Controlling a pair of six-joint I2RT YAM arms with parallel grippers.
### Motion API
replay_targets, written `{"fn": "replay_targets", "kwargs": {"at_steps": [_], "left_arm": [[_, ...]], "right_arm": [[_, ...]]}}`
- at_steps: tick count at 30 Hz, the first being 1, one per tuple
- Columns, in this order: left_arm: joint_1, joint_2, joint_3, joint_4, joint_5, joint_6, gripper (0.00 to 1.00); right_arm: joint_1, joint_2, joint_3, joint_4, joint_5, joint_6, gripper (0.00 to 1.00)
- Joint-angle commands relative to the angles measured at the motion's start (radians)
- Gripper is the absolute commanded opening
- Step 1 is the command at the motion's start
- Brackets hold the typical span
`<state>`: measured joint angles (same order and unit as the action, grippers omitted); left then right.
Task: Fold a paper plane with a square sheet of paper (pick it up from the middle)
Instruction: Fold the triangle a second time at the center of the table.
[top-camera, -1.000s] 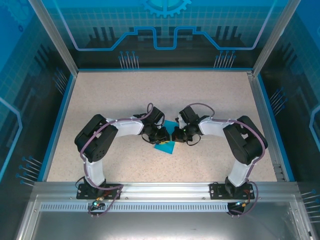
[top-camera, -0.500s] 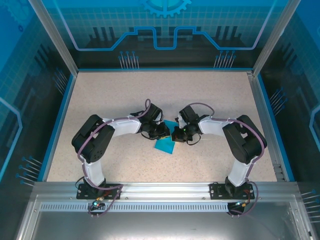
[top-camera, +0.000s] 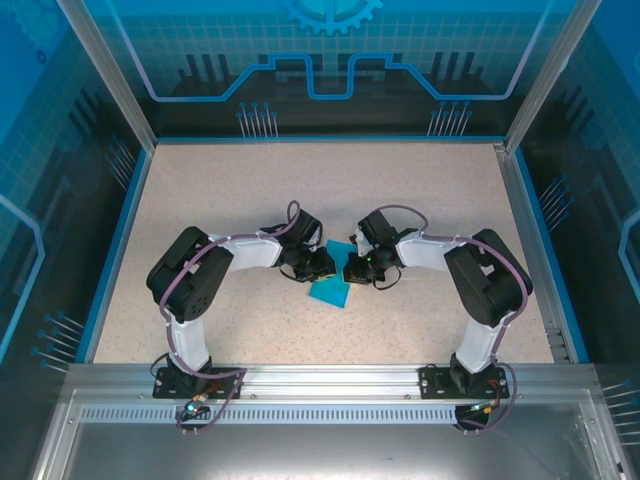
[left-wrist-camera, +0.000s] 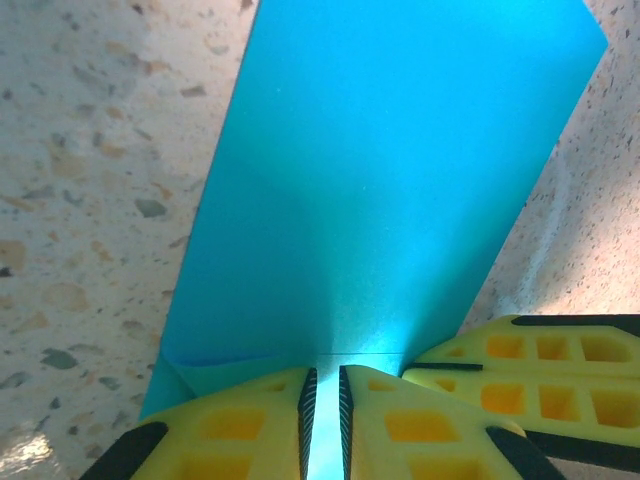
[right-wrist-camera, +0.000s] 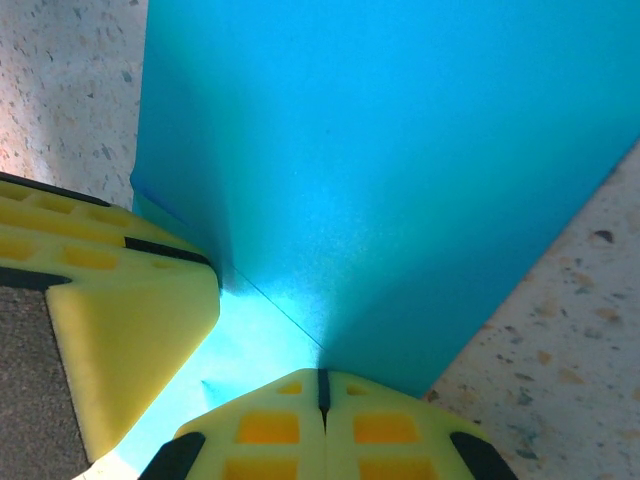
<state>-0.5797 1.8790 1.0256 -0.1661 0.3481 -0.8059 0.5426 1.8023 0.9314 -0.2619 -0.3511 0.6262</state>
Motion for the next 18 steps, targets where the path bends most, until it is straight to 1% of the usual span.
{"fn": "replay_targets", "kwargs": {"at_steps": [1, 12, 18], "left_arm": [[0.030, 0.019, -0.018, -0.033, -0.078, 0.032, 0.19], [0.079, -0.016, 0.022, -0.097, -0.167, 0.064, 0.19], [0.091, -0.065, 0.057, -0.129, -0.166, 0.106, 0.20]], "right_arm": [[0.000, 0.098, -0.038, -0.077, 0.136, -0.023, 0.04], [0.000, 0.107, -0.042, -0.085, 0.158, -0.031, 0.03], [0.000, 0.108, -0.041, -0.080, 0.151, -0.031, 0.03]]}}
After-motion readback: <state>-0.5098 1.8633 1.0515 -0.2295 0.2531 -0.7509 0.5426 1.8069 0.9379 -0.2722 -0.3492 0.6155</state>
